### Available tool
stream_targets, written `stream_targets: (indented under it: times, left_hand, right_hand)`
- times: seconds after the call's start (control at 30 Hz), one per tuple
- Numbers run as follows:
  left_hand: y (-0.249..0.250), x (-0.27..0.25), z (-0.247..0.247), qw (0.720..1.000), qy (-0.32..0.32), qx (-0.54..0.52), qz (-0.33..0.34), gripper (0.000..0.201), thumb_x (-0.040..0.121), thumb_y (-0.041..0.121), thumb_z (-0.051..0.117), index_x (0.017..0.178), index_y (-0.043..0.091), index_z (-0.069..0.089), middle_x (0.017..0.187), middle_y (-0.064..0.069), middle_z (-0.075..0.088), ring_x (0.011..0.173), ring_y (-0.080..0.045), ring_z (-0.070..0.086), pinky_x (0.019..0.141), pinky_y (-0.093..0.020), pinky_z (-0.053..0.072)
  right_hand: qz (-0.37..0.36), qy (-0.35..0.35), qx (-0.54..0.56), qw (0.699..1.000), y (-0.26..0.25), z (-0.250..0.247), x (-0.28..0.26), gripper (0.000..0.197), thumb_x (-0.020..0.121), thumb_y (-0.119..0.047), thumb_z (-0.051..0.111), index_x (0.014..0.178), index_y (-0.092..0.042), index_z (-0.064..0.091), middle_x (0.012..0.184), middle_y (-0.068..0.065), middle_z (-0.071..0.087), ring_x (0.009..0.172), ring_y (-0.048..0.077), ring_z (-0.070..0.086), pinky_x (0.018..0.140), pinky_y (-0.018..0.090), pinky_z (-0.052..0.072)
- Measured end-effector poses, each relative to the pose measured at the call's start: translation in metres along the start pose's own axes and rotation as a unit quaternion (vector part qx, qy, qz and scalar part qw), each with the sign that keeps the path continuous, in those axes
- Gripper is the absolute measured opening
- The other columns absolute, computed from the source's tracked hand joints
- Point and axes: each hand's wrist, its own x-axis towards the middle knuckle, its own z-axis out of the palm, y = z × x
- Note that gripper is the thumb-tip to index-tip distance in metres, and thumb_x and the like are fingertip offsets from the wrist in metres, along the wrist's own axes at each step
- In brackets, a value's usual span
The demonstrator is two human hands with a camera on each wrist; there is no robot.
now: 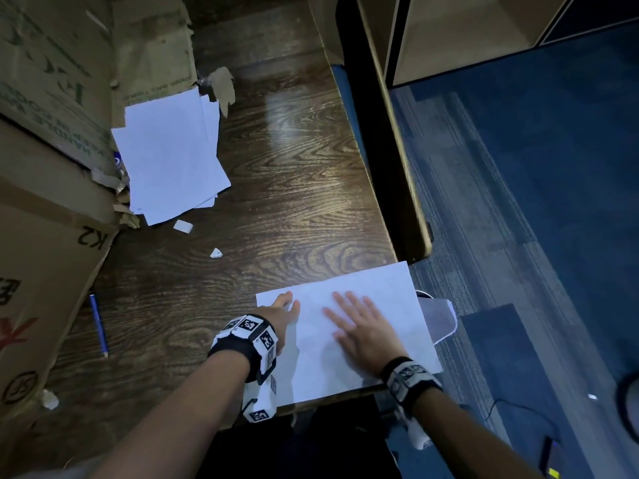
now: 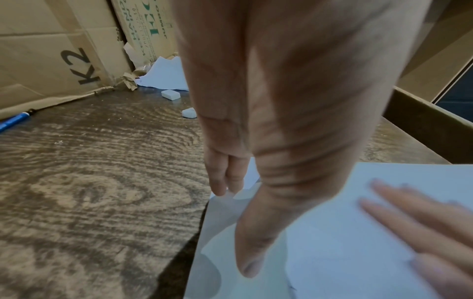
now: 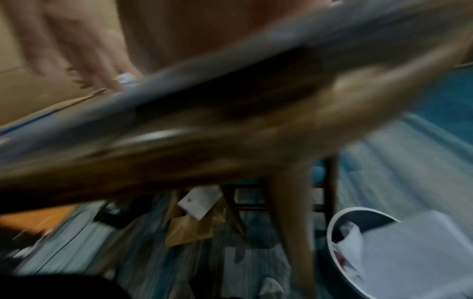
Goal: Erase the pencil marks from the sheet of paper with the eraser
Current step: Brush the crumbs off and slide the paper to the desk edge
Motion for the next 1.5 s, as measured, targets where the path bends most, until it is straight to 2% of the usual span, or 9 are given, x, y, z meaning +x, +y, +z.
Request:
stream_targets:
  times: [0.23, 0.43, 0.6, 0.73, 0.87, 1.07, 1.2, 1.4, 1.5]
  left_hand:
    - [-0.004, 0.004, 0.002, 1.0, -0.021, 0.005, 0.01, 0.11, 0.09, 0.005, 0.064, 0.156, 0.026, -0.021, 0.161, 0.005, -0.032, 0.132, -0.027, 0.048, 0.083, -0.029, 0.051]
    - [-0.006, 0.01, 0.004, 0.999, -0.024, 0.022, 0.005, 0.11, 0.088, 0.005, 0.065, 0.157, 0.028, -0.017, 0.162, 0.005, -0.03, 0.142, -0.028, 0.039, 0.094, -0.032, 0.05]
    - [-0.005, 0.007, 0.002, 1.0, -0.026, 0.01, 0.0, 0.108, 0.089, 0.002, 0.06, 0.156, 0.029, -0.02, 0.163, 0.008, -0.029, 0.123, -0.03, 0.057, 0.069, -0.03, 0.054]
    - [-0.002, 0.005, -0.002, 0.999, -0.038, -0.001, -0.01, 0.11, 0.09, 0.004, 0.062, 0.156, 0.027, -0.022, 0.162, 0.006, -0.03, 0.116, -0.024, 0.057, 0.073, -0.03, 0.049]
    - [0.003, 0.003, -0.002, 0.999, -0.043, 0.0, -0.012, 0.102, 0.095, 0.011, 0.059, 0.157, 0.023, -0.021, 0.162, 0.004, -0.03, 0.126, -0.024, 0.051, 0.072, -0.028, 0.046]
    - [0.001, 0.006, -0.002, 0.998, -0.019, 0.054, -0.012, 0.091, 0.096, 0.01, 0.057, 0.16, 0.023, -0.005, 0.166, -0.004, -0.019, 0.147, -0.028, 0.032, 0.11, -0.041, 0.039]
    - [-0.005, 0.005, -0.007, 0.998, -0.042, 0.056, 0.006, 0.093, 0.097, 0.009, 0.055, 0.158, 0.024, -0.013, 0.165, -0.002, -0.024, 0.15, -0.022, 0.024, 0.109, -0.037, 0.042]
    - [-0.005, 0.005, -0.009, 0.998, -0.05, 0.027, 0.004, 0.096, 0.098, 0.008, 0.055, 0.157, 0.022, -0.019, 0.164, 0.002, -0.025, 0.147, -0.024, 0.03, 0.08, -0.028, 0.048]
    - [0.001, -0.002, -0.013, 0.999, -0.05, 0.015, 0.0, 0.094, 0.099, 0.005, 0.053, 0.157, 0.02, -0.019, 0.164, 0.0, -0.027, 0.151, -0.023, 0.018, 0.089, -0.031, 0.047]
  right_hand:
    - [0.261, 0.141, -0.01, 0.955, 0.085, -0.029, -0.036, 0.054, 0.104, -0.032, 0.038, 0.153, -0.009, 0.039, 0.163, 0.013, 0.031, 0.151, 0.031, 0.03, 0.12, 0.056, 0.027]
    - [-0.038, -0.003, 0.037, 0.999, -0.038, 0.002, 0.013, 0.062, 0.098, -0.048, 0.04, 0.153, -0.019, 0.038, 0.166, 0.004, 0.023, 0.15, 0.028, 0.031, 0.121, 0.051, 0.022]
    - [-0.053, -0.015, -0.005, 0.998, -0.029, 0.005, -0.006, 0.058, 0.1, -0.053, 0.039, 0.155, -0.033, 0.034, 0.167, 0.0, 0.024, 0.153, 0.024, 0.026, 0.123, 0.046, 0.015]
    - [0.136, 0.018, -0.019, 0.99, 0.054, -0.018, -0.042, 0.055, 0.1, -0.037, 0.042, 0.154, -0.032, 0.035, 0.166, 0.005, 0.026, 0.152, 0.03, 0.027, 0.122, 0.051, 0.02]
    - [0.396, 0.114, 0.032, 0.911, 0.096, -0.034, -0.067, 0.06, 0.102, -0.038, 0.026, 0.156, -0.012, 0.029, 0.166, 0.014, 0.023, 0.153, 0.034, 0.021, 0.122, 0.059, 0.021]
    - [0.045, 0.048, 0.075, 0.995, -0.004, -0.007, -0.012, 0.058, 0.101, -0.047, 0.039, 0.152, -0.019, 0.041, 0.165, 0.008, 0.027, 0.152, 0.031, 0.028, 0.12, 0.054, 0.026]
    - [-0.124, -0.033, -0.006, 0.992, -0.04, 0.01, -0.001, 0.054, 0.103, -0.051, 0.035, 0.154, -0.034, 0.035, 0.167, -0.001, 0.023, 0.153, 0.022, 0.025, 0.122, 0.044, 0.014]
    - [0.159, 0.057, 0.007, 0.986, 0.063, -0.017, -0.033, 0.053, 0.103, -0.036, 0.032, 0.155, -0.029, 0.036, 0.164, 0.007, 0.029, 0.151, 0.03, 0.029, 0.122, 0.052, 0.023]
    - [0.358, 0.102, 0.031, 0.928, 0.115, -0.026, -0.065, 0.06, 0.104, -0.036, 0.017, 0.155, -0.012, 0.034, 0.163, 0.017, 0.028, 0.15, 0.038, 0.03, 0.119, 0.059, 0.029]
